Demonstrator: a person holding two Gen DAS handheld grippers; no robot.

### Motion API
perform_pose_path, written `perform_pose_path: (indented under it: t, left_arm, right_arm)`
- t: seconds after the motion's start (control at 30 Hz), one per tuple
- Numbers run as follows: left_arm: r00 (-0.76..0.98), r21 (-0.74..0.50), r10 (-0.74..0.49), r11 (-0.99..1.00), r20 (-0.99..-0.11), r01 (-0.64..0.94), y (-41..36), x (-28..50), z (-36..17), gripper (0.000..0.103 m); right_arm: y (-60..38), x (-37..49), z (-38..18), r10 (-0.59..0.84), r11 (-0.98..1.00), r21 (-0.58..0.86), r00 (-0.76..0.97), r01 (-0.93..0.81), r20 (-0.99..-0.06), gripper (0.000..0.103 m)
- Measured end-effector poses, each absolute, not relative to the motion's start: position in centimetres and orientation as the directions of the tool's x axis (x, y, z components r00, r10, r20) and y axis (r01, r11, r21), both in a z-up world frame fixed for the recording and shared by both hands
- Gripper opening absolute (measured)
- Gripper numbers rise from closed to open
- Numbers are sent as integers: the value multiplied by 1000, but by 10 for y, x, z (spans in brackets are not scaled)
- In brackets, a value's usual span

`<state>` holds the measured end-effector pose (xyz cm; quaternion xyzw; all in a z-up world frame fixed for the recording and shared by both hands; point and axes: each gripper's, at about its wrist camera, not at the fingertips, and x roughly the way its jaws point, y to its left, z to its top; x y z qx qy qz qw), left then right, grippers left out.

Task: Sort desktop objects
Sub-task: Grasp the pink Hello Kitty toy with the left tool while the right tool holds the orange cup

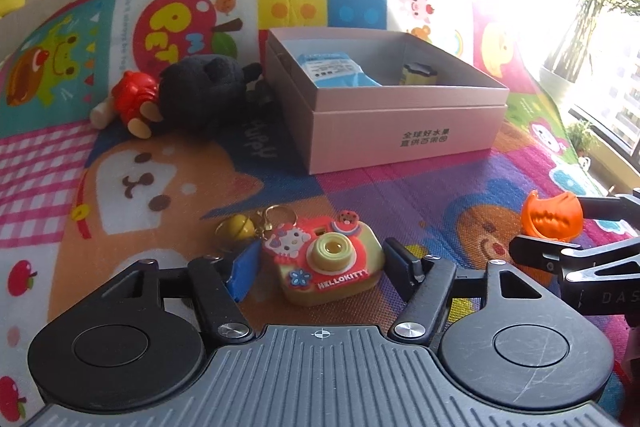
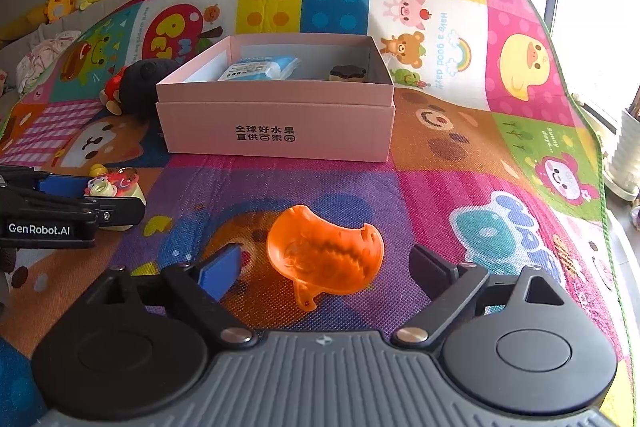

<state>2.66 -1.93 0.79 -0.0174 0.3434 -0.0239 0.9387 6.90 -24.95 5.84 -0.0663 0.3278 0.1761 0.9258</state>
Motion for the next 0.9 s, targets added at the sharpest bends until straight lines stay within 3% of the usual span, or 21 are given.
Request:
perform_pose_path:
  t: [0.27, 0.5, 0.67, 0.73, 0.8, 0.9]
  left_arm:
    - [749, -7, -74, 996, -659, 92, -18, -3, 10, 69]
    - [741, 29, 26, 1000, -671, -8, 15, -25, 14, 73]
    - [745, -16, -31, 999, -666, 28, 18, -27, 15, 84]
    - [747, -16, -44, 999, -663, 45, 13, -27, 14, 86]
    - [744, -12, -40, 999, -667, 43, 10, -25, 12, 87]
    - [741, -13, -23, 1000, -671, 19, 11, -20, 10, 86]
  right_arm:
    - [-249, 68, 59, 279, 928, -16, 727, -371, -628, 102]
    - [-246, 69, 57, 273, 927, -27, 723, -374, -634, 103]
    - [-245, 66, 58, 266, 929, -39, 735, -369, -624, 102]
    - [-246, 66, 59, 264, 930, -40, 741, -364, -617, 94]
    - [-246, 68, 57, 260, 932, -37, 733, -361, -629, 77]
    - [-247, 69, 57, 266, 932, -24, 726, -362, -634, 60]
